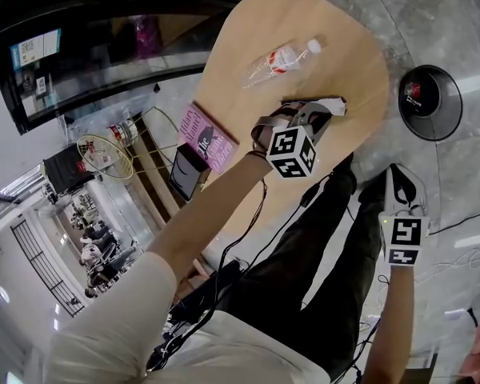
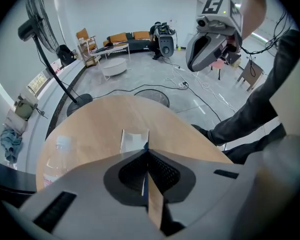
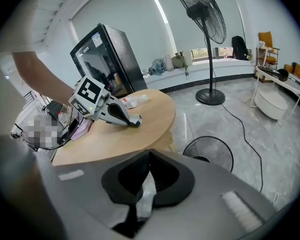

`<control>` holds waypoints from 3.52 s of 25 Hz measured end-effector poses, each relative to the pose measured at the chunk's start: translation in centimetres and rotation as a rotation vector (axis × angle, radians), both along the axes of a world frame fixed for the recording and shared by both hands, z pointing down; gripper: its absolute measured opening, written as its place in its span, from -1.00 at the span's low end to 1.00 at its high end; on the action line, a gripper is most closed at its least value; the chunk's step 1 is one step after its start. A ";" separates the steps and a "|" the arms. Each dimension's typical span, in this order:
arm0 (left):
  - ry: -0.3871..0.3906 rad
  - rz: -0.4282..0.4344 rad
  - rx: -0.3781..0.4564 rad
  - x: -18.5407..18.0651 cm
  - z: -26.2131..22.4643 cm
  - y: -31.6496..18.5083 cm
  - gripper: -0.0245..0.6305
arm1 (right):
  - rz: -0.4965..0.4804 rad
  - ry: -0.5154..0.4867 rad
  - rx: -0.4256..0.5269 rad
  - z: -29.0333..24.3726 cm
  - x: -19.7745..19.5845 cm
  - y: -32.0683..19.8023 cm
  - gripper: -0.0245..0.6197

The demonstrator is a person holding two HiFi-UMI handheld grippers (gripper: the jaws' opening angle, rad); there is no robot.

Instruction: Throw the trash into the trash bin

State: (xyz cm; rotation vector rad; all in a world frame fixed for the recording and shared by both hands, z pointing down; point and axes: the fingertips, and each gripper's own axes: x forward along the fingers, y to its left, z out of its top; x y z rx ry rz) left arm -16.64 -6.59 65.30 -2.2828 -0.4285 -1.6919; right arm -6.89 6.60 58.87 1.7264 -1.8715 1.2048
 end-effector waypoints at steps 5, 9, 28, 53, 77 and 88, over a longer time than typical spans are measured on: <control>0.006 0.003 -0.011 0.3 -1.0 1.0 -0.90 | 0.005 -0.004 0.006 -0.5 0.1 0.5 -0.89; 0.015 -0.009 -0.024 1.1 -1.6 1.9 -0.90 | 0.013 -0.003 0.016 -0.9 0.4 1.1 -0.89; 0.111 -0.154 -0.198 12.5 -2.6 9.4 -0.90 | 0.145 -0.009 0.006 0.7 5.3 8.5 -0.89; 0.157 -0.243 -0.331 26.7 8.1 15.4 -0.90 | 0.293 0.001 -0.015 6.8 11.8 14.4 -0.89; 0.115 -0.262 -0.373 26.1 16.4 16.4 -0.19 | 0.302 -0.023 -0.040 11.0 10.7 15.2 -0.89; 0.200 -0.290 -0.405 26.9 9.6 15.9 -0.19 | 0.294 0.011 -0.017 7.3 11.0 13.5 -0.89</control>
